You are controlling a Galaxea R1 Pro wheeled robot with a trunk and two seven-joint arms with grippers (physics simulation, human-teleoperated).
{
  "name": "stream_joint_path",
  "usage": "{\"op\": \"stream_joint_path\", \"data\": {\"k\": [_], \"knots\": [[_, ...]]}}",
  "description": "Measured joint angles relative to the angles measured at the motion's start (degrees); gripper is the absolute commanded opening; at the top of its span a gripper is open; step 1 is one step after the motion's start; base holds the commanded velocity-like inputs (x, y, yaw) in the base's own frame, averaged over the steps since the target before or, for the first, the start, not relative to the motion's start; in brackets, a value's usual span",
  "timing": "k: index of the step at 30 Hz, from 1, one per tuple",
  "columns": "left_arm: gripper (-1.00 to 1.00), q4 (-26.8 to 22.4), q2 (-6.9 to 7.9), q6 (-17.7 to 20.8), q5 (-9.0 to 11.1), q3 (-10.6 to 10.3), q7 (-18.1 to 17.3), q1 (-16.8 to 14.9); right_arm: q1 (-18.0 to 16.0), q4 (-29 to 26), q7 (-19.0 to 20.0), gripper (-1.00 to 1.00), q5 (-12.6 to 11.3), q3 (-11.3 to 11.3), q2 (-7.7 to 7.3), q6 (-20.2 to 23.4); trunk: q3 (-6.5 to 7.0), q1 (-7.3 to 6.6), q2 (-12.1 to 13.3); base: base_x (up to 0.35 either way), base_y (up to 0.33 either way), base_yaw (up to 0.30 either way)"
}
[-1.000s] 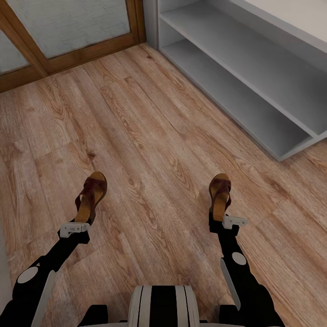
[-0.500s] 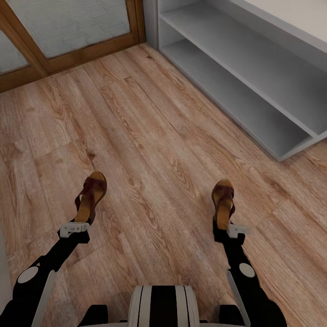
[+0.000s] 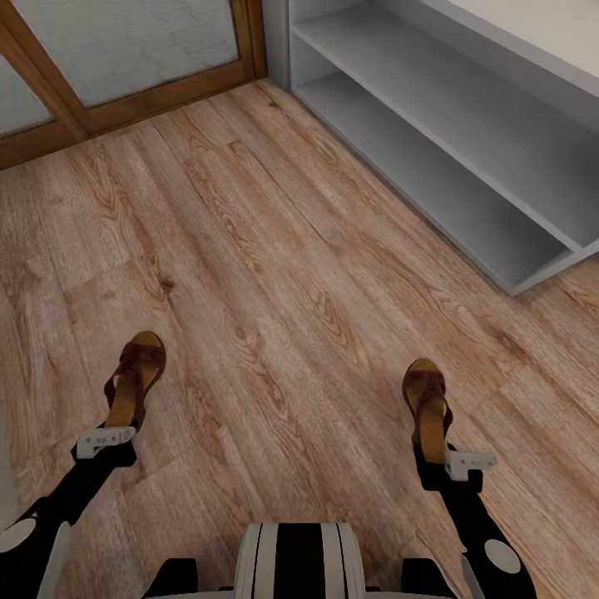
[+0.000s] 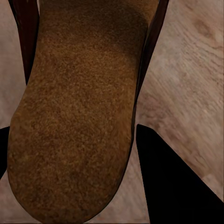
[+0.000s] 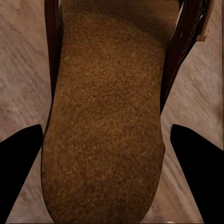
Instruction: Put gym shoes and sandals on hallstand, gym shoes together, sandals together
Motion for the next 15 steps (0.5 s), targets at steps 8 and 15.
{"op": "stream_joint_path", "data": {"k": [8,15], "knots": [[-1.0,0.34,-0.14,-0.42,-0.06,0.79,-0.1,3.37,5.51,-4.4,0.27,-1.0,-0.42,-0.95,-0.13,-1.61,0.0,0.0,0.0,0.0,0.0,0.0],[-1.0,0.43,-0.41,-0.75,0.02,0.73,-0.17,4.13,6.55,-4.79,0.23,-1.0,-0.47,-1.05,-0.08,-3.46,0.0,0.0,0.0,0.0,0.0,-0.023]]}}
